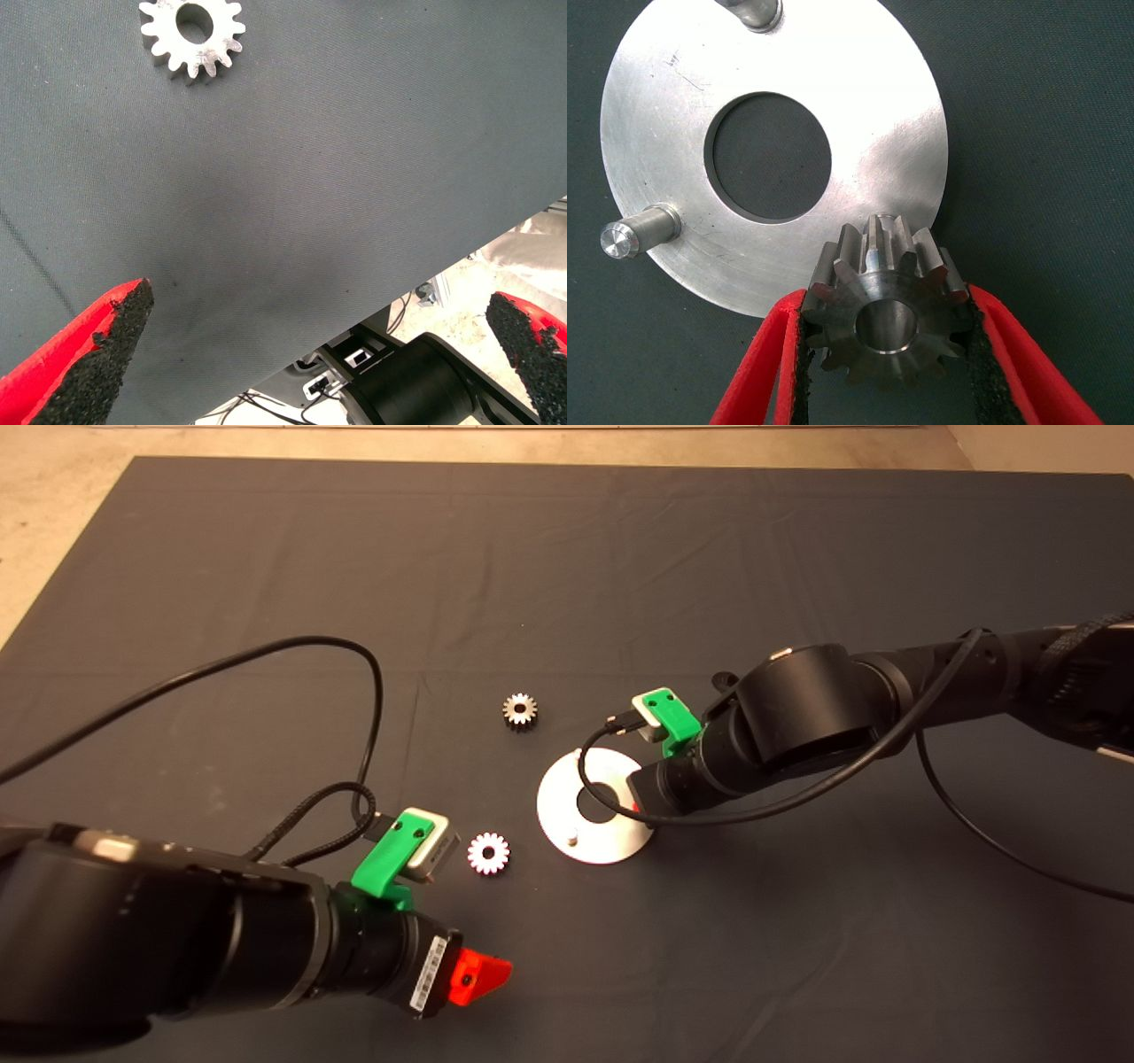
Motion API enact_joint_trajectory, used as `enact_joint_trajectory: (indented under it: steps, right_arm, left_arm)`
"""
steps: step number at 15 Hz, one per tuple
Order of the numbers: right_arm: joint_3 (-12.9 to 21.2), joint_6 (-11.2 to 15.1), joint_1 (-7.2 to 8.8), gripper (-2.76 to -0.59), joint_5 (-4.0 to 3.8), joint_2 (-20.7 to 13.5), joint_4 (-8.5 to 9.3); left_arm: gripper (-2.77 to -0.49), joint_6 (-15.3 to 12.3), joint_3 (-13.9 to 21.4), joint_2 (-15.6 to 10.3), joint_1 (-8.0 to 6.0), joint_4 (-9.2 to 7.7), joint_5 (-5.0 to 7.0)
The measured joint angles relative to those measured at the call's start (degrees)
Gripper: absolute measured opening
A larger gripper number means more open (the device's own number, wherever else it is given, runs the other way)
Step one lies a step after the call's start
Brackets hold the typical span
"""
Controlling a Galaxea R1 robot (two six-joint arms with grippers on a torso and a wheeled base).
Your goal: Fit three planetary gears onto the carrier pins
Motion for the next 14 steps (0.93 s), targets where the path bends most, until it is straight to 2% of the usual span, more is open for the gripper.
enact_joint_trajectory:
  steps: [3,14]
  right_arm:
    - [0.0,0.0,0.0,-2.39,0.01,0.0,0.0]
    - [0.0,0.0,0.0,-2.4,0.01,0.0,-0.02]
  left_arm:
    - [-0.51,0.0,0.0,0.0,0.0,0.0,-0.87]
    - [-0.51,0.0,0.0,0.0,0.0,0.0,-0.94]
